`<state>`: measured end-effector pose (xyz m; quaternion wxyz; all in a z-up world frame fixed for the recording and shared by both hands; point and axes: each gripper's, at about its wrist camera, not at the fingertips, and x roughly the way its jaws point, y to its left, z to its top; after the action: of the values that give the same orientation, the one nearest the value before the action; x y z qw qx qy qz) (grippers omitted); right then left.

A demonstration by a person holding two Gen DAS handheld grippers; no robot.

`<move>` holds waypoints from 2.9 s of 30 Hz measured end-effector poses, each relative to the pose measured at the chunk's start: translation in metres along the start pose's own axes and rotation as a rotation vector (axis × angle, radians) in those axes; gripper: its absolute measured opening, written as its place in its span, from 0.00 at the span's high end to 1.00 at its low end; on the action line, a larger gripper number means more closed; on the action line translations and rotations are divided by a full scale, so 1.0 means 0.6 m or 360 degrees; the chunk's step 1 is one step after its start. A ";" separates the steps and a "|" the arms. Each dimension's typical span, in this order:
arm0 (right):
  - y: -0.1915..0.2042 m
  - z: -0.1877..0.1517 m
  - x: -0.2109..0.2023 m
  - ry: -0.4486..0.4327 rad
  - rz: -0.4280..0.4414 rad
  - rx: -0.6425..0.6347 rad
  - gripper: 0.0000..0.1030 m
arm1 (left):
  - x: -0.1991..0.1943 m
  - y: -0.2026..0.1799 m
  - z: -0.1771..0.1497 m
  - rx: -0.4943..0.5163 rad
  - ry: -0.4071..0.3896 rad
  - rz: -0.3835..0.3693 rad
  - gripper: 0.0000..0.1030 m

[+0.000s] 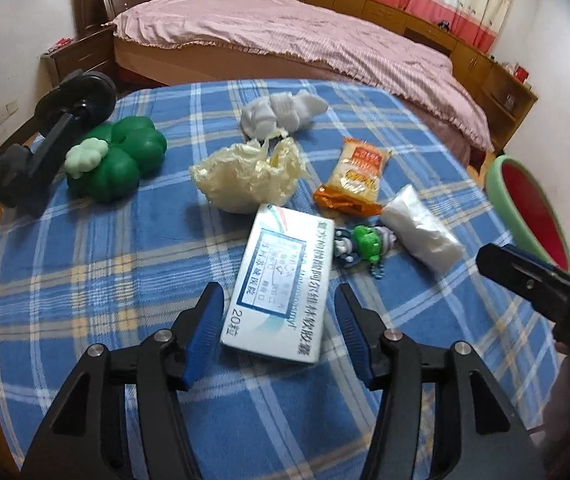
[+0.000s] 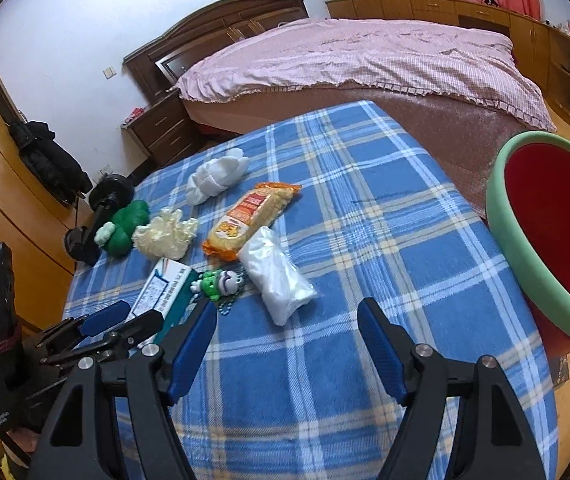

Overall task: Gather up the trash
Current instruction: 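Grasp the white medicine box with the left tool while the right tool grasps the white plastic bag, then carry both items over the red bucket and open both tools to drop them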

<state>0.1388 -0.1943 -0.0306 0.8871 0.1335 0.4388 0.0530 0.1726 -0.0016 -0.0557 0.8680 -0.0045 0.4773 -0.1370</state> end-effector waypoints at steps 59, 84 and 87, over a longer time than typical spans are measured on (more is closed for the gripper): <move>-0.102 -0.049 -0.133 -0.0245 0.0065 0.0067 0.69 | -0.135 -0.087 -0.038 -0.0314 -0.0312 -0.0089 0.48; -0.171 -0.044 -0.209 -0.0407 0.0011 0.0201 0.69 | -0.131 -0.174 -0.001 -0.0160 -0.0346 -0.0210 0.48; -0.185 -0.043 -0.219 -0.0435 -0.0010 0.0225 0.69 | -0.126 -0.188 0.006 -0.0140 -0.0336 -0.0229 0.48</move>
<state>0.0356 -0.3236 0.0236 0.9271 0.2002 0.3169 0.0007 0.1108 -0.0924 0.0245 0.9004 -0.0911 0.3871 -0.1766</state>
